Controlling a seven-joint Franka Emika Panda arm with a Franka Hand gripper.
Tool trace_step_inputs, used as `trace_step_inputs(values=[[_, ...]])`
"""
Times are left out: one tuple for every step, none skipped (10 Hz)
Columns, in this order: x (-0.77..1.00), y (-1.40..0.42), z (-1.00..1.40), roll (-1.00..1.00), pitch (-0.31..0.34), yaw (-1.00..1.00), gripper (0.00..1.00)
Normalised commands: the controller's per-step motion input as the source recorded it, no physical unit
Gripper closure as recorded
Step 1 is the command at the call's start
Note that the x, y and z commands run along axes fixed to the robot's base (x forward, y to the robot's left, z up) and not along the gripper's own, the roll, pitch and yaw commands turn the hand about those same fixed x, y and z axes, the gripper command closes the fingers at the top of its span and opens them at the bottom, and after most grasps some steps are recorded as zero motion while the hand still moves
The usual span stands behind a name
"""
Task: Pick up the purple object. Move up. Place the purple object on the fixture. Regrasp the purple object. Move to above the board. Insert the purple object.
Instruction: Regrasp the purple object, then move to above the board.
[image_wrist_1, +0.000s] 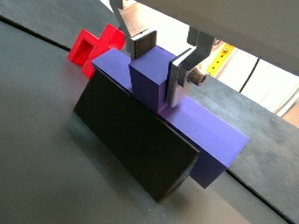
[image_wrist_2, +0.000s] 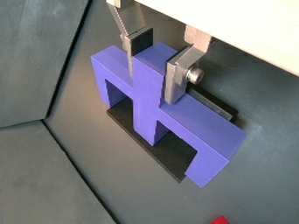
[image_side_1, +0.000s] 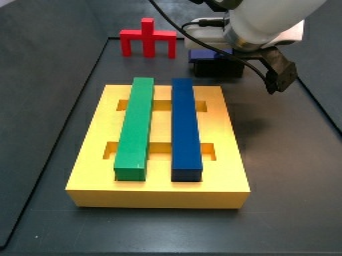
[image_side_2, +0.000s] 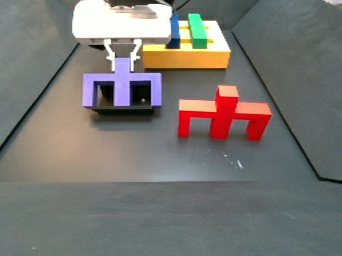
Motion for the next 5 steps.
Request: trace_step_inputs(values=[[0.00, 0.00, 0.00, 0.00, 0.000, 0.00, 1.00], [0.00, 0.00, 0.00, 0.00, 0.000, 0.00, 1.00], [0.00, 0.00, 1.40, 0.00, 0.000, 0.00, 1.00], [-0.02, -0.01, 1.40, -0.02, 0.047, 0.01, 1.00], [-0.05, -0.03, 1.40, -0.05, 0.015, 0.01, 1.00]])
